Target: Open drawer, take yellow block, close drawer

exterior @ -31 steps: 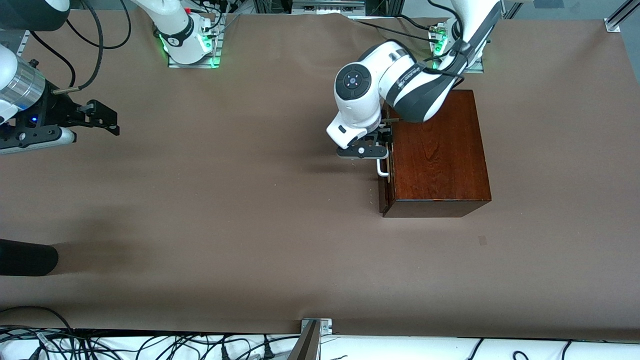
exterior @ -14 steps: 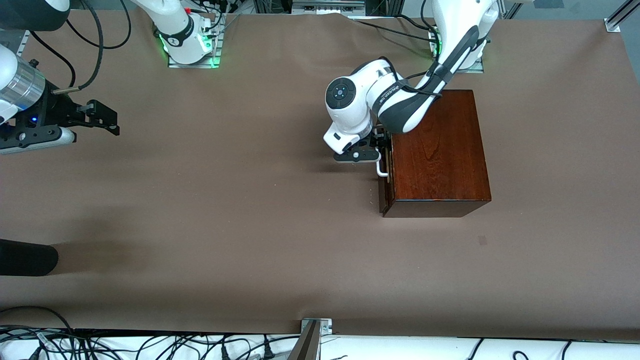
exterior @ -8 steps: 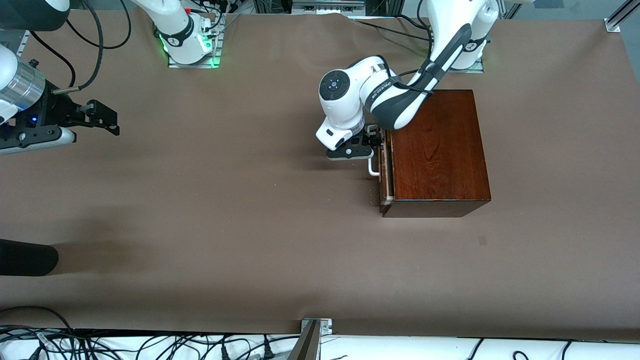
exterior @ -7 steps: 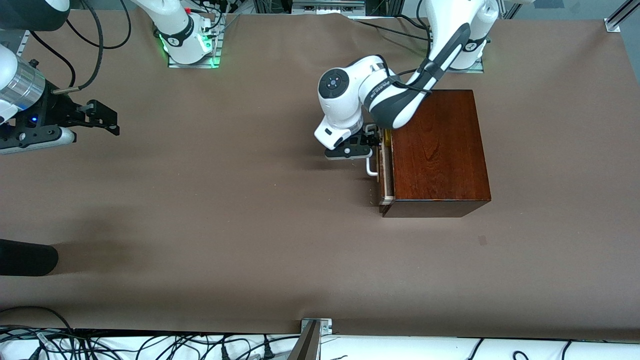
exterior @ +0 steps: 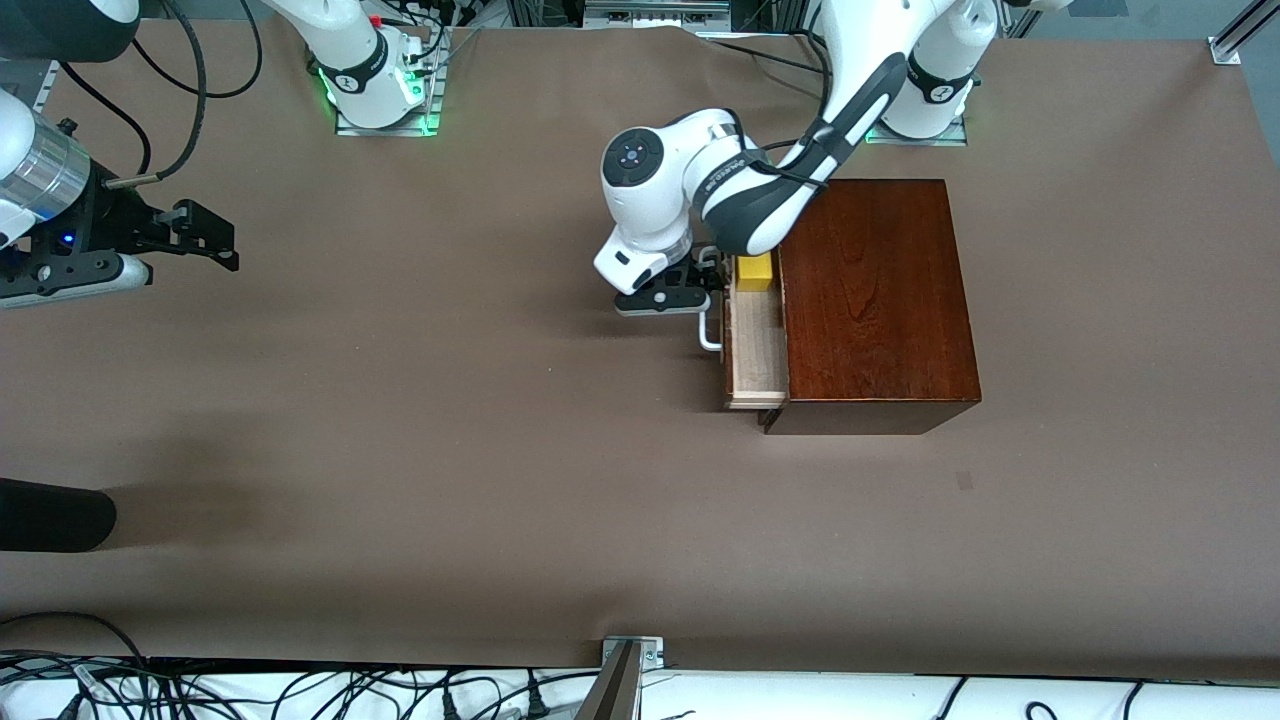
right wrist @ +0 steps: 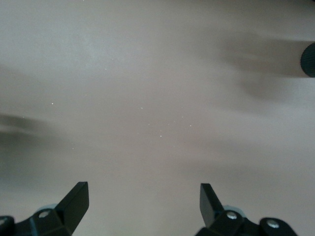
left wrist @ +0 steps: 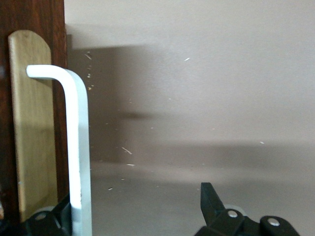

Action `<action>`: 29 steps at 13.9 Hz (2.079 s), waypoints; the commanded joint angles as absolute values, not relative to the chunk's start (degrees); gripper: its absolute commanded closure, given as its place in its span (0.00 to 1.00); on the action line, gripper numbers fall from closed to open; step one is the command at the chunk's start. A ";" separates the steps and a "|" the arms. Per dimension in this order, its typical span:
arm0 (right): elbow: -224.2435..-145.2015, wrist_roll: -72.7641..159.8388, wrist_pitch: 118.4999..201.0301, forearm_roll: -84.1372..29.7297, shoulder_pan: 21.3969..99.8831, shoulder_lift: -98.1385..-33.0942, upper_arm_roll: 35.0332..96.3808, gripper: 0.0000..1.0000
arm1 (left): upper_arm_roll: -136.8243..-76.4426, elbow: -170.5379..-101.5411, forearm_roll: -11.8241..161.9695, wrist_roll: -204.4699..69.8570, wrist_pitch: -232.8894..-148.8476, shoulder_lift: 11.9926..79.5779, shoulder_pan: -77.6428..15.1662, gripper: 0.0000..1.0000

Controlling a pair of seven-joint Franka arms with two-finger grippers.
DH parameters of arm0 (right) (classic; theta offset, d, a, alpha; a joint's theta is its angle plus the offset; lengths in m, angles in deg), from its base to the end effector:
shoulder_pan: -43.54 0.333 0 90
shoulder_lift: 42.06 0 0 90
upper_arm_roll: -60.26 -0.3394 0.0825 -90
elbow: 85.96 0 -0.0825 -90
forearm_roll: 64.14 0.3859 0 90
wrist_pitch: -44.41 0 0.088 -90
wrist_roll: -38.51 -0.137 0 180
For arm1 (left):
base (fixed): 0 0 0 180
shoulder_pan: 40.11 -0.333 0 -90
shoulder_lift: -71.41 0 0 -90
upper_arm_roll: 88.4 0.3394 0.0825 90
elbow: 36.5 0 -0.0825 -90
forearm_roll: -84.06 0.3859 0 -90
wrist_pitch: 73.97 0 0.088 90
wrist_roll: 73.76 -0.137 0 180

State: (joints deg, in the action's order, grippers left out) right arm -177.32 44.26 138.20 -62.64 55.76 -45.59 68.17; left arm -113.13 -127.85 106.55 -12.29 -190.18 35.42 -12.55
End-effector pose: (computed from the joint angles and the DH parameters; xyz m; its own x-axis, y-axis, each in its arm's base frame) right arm 0.5779 0.0492 0.5777 0.9848 0.1730 -0.0168 0.1727 -0.9848 -0.0194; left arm 0.4744 -0.5015 0.2692 0.9998 0.0192 0.0063 0.0199 -0.9884 -0.1506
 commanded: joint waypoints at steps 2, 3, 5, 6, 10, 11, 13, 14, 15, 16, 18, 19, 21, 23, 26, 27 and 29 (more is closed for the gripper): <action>-176.67 43.69 137.66 -63.26 55.93 -45.67 68.26 0.00 | -114.67 -120.97 105.51 -10.48 -195.26 30.80 -10.14 0.00; -176.67 43.69 137.66 -63.26 55.93 -45.67 68.26 0.00 | -114.68 -120.97 105.51 -10.56 -195.00 30.98 -10.05 0.00; -176.67 43.69 137.66 -63.26 55.93 -45.67 68.26 0.00 | -114.94 -120.79 105.51 -10.56 -193.51 31.24 -10.05 0.00; -176.67 43.69 137.66 -63.17 55.93 -45.67 68.26 0.00 | -115.20 -120.79 105.60 -11.17 -191.50 31.76 -10.14 0.00; -176.67 43.69 137.66 -63.26 55.93 -45.67 68.26 0.00 | -116.17 -118.08 106.12 -14.85 -179.82 32.82 -9.79 0.00; -176.67 43.69 137.66 -63.26 55.93 -45.67 68.26 0.00 | -116.08 -117.02 106.30 -17.05 -176.74 32.82 -9.27 0.00; -176.67 43.69 137.66 -63.26 55.93 -45.67 68.26 0.00 | -116.08 -114.74 106.30 -20.74 -172.60 32.91 -9.09 0.00; -176.67 43.69 137.66 -63.26 55.93 -45.67 68.26 0.00 | -116.17 -113.07 106.30 -21.46 -170.23 33.00 -9.09 0.00; -176.67 43.69 137.66 -63.26 55.93 -45.67 68.26 0.00 | -116.17 -111.14 106.13 -22.51 -167.43 34.04 -9.17 0.00; -176.67 43.78 137.66 -63.26 55.93 -45.67 68.26 0.00 | -116.08 -109.38 105.69 -23.82 -164.96 35.45 -9.61 0.00; -176.67 43.78 137.66 -63.26 55.93 -45.67 68.26 0.00 | -116.08 -108.22 104.29 -28.38 -160.39 39.48 -12.40 0.00; -176.67 43.78 137.66 -63.17 55.93 -45.67 68.26 0.00 | -116.08 -108.22 101.32 -31.28 -159.76 41.85 -15.73 0.00; -176.67 43.78 137.66 -63.26 55.93 -45.67 68.26 0.00 | -115.91 -108.31 95.78 -39.79 -157.66 46.34 -23.46 0.00; -176.67 43.78 137.66 -63.26 55.93 -45.67 68.26 0.00 | -116.17 -108.22 92.78 -46.05 -155.28 49.51 -31.55 0.00; -176.67 43.78 137.66 -63.26 55.93 -45.67 68.26 0.00 | -116.08 -108.22 89.08 -52.55 -154.04 52.50 -42.28 0.00; -176.67 43.87 137.66 -63.26 55.93 -45.67 68.26 0.00 | -115.39 -108.40 88.99 -56.32 -153.78 53.29 -44.14 0.00; -176.67 43.87 137.66 -63.26 55.93 -45.67 68.26 0.00 | -109.45 -111.28 88.64 -63.53 -154.38 56.89 -43.55 0.00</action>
State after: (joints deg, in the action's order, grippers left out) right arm -177.32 44.26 138.20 -62.64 55.77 -45.59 68.23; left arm -114.10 -107.14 90.16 -58.03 -153.98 52.52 -44.64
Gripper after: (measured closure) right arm 0.000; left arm 0.000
